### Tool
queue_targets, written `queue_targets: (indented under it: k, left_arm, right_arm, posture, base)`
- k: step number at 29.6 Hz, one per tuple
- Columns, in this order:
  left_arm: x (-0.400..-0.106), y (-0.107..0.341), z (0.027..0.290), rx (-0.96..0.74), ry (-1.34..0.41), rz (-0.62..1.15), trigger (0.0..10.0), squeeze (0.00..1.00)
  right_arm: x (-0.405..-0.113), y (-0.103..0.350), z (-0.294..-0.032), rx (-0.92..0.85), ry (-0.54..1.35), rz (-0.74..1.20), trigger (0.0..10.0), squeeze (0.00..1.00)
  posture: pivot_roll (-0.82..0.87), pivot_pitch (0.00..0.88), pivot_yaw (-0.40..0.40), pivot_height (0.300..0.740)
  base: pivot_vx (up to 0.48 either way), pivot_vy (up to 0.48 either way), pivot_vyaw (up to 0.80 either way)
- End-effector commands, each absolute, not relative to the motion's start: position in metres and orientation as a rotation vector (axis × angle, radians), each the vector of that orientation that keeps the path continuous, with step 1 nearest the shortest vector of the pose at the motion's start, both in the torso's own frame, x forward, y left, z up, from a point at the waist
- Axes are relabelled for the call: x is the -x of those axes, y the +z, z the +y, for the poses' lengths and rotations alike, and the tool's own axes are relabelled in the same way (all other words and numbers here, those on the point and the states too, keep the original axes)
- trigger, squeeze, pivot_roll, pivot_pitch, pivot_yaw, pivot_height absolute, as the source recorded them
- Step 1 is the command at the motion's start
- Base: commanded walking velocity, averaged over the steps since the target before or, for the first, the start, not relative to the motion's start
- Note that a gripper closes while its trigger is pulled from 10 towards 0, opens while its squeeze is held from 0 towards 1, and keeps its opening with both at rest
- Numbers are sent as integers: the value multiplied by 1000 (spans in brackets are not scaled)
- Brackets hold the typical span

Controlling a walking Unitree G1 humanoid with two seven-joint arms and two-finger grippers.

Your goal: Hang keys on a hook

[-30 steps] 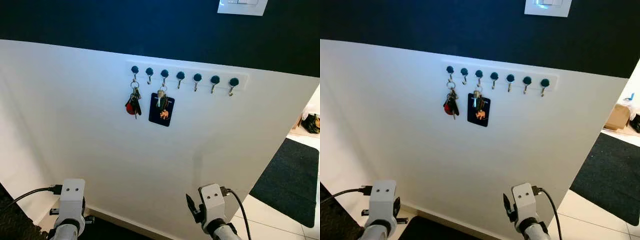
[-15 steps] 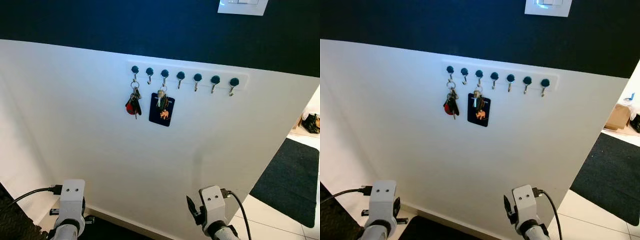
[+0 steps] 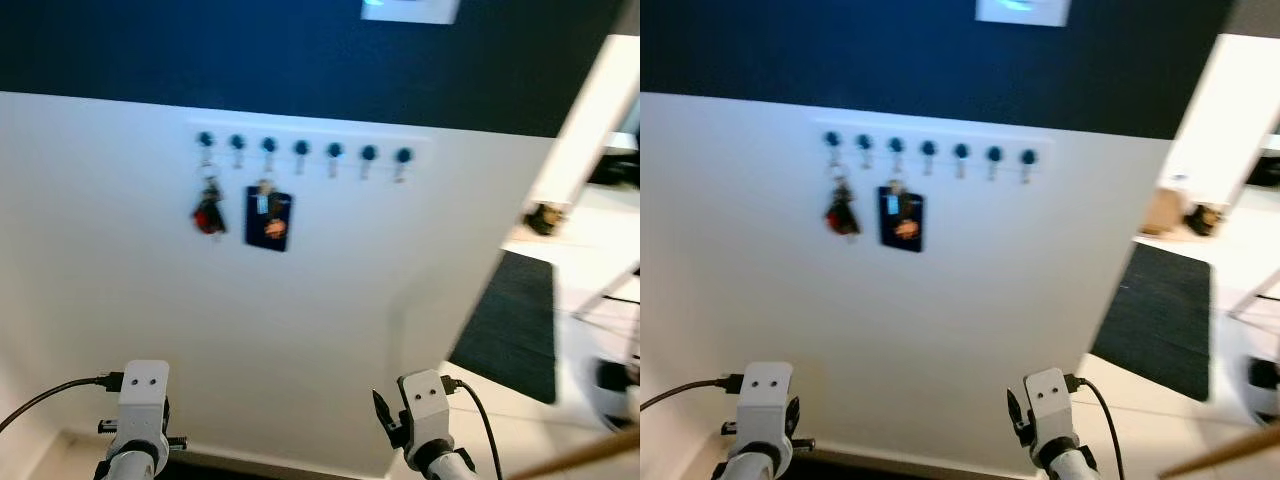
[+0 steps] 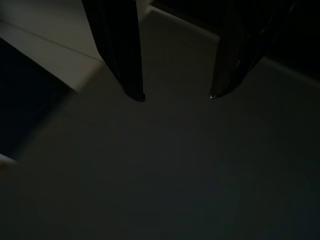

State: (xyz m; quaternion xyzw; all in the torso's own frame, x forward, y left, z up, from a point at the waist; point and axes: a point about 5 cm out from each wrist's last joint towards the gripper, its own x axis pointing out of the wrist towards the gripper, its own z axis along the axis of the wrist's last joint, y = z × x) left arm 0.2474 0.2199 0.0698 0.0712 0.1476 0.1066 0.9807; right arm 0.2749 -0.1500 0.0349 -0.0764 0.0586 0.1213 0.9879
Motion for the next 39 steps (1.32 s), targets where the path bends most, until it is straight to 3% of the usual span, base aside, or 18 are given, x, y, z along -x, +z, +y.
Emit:
queue_targets:
  k: [1, 39]
  left_arm:
    - [-245, 66, 220, -154, 210, 317, 10000, 0]
    - [-247, 67, 219, -155, 207, 311, 10000, 0]
  right_arm:
    - [-272, 31, -150, 148, 241, 137, 10000, 0]
    - [-273, 32, -150, 155, 250, 136, 10000, 0]
  posture:
    - [108, 76, -15, 740]
    - [109, 67, -23, 740]
  base:
    - [0, 0, -800]
    - [0, 0, -800]
